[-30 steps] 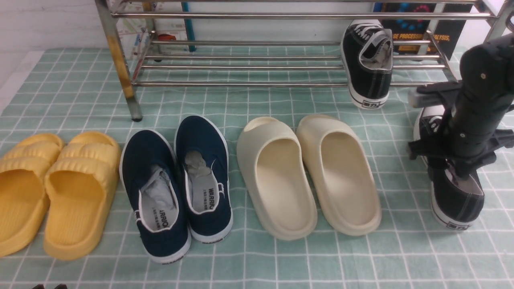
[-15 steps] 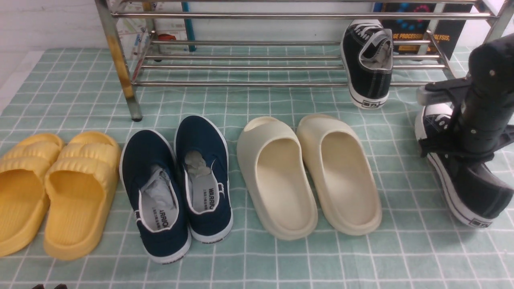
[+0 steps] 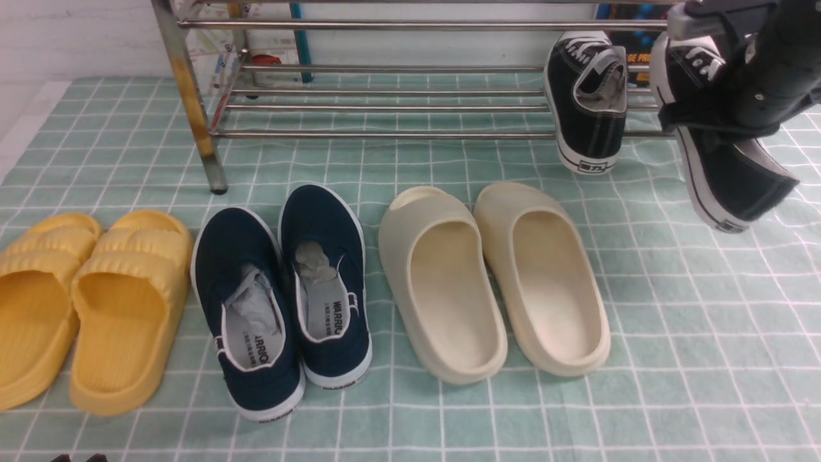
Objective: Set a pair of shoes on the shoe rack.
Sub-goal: Use the right arm to put a shoe into the shoe rack
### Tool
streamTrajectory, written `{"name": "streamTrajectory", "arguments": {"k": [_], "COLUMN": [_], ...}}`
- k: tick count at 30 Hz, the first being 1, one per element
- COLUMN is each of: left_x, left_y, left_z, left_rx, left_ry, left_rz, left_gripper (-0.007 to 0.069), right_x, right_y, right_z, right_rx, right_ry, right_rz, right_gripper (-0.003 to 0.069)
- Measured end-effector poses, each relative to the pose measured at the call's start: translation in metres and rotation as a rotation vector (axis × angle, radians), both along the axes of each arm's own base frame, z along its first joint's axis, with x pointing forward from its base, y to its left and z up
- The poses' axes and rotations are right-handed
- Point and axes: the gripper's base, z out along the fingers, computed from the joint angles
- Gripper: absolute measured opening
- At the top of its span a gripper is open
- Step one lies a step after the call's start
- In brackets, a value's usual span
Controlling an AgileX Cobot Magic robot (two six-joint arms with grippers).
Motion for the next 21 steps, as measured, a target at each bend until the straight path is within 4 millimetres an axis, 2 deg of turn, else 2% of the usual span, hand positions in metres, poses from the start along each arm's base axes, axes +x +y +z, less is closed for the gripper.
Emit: {"name": "streamTrajectory", "arguments": {"k": [6,11,18,21], "left_x": [0.0,0.0,0.0,0.0], "left_y": [0.0,0.0,0.0,0.0], "left_z": [0.0,0.0,0.0,0.0], "left_rx": [0.0,0.0,0.0,0.0], "left_ry": [0.0,0.0,0.0,0.0], "left_rz": [0.0,0.0,0.0,0.0], "left_gripper": [0.0237,0.0237,0.0238,0.0238], "right_x": [0.046,0.075,0.088,0.089], "right_y": [0.004,-0.006,-0.006,-0.005], "right_z": [-0.007,-0.022,-0.03,-0.031], "right_rx": [-0.002,-0.004,0.031,0.036], "right_ry": [-0.058,-0.041,-0.048,-0.058], "right_rz": [-0.005,-0.045,-0.054,-0.052], "right_gripper": [0.0022,0.0022,0.0024,0.0063]}}
